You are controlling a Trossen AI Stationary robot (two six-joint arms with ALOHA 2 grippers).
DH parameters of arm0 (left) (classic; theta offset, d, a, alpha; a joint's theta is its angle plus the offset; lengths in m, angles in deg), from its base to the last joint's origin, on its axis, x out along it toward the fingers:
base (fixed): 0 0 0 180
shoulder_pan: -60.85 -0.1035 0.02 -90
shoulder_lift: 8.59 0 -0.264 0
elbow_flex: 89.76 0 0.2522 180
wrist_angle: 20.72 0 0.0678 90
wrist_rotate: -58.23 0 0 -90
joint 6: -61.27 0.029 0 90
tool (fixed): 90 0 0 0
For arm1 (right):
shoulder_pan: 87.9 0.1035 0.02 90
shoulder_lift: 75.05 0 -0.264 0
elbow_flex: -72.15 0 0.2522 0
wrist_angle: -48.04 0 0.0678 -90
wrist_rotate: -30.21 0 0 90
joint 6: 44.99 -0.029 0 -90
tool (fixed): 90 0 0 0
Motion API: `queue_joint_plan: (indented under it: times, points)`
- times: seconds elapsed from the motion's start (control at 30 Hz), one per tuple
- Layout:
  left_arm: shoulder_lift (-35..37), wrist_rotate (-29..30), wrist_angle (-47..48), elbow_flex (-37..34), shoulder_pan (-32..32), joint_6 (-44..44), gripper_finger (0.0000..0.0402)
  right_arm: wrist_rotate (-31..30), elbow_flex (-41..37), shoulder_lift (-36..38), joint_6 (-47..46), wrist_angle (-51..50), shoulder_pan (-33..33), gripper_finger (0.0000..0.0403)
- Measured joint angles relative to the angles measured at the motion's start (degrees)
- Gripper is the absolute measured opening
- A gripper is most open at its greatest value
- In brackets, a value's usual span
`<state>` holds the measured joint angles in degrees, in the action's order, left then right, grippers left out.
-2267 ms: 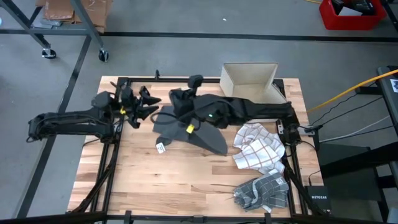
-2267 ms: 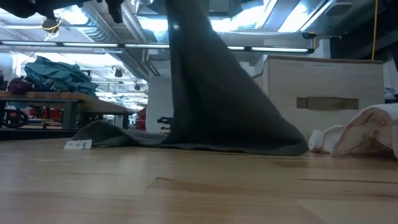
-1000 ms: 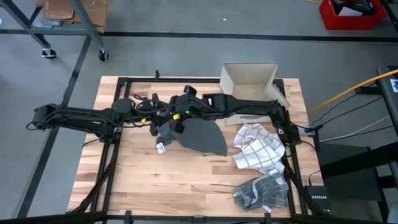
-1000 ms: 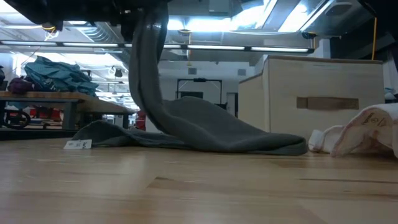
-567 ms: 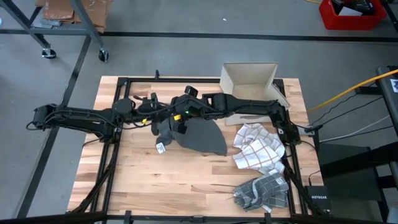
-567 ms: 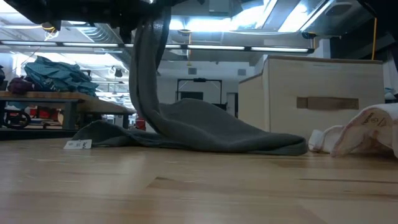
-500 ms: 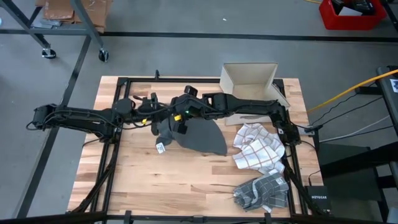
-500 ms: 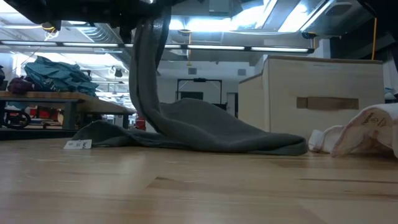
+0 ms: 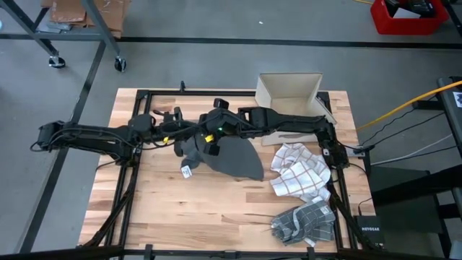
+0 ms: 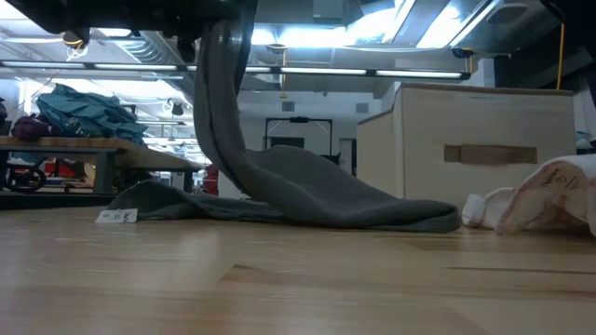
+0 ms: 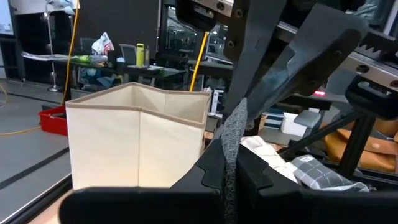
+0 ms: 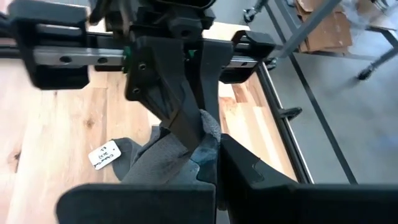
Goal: Fold towel
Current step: Fold the gray kitchen towel
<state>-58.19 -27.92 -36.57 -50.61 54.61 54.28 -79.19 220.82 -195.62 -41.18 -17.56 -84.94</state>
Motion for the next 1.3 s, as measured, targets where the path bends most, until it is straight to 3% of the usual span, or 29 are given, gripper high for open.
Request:
queue_joint_plan:
  times: [0.2,0.6,0.7,0.87,1.03,1.3]
  points:
    - [1.2,0.0,0.4,0.0,0.0,0.0,0.0001,0.5,0.0,0.0,1.0,2.3,0.0,0.0023]
    - [4.1,1.8,0.6,-0.2,0.0,1.5,0.0000,-4.8,0.1,0.9,1.1,1.1,0.0,0.0174]
    - [6.9,2.7,0.3,-0.2,-0.1,0.6,0.0000,-8.3,0.1,2.9,1.1,-2.9,0.0,0.0184]
    - [13.4,2.7,-0.8,-0.2,-0.1,-1.5,0.0000,-9.1,0.1,6.3,0.7,-8.4,0.0,0.0180]
    - [19.1,-6.2,-5.4,-0.2,-0.1,-1.9,0.0000,-8.7,0.1,6.7,0.9,-7.7,-0.4,0.0177]
    - [23.3,-18.8,-3.4,-0.1,0.0,-5.7,0.0000,3.0,0.0,2.4,1.4,-1.8,-1.2,0.0177]
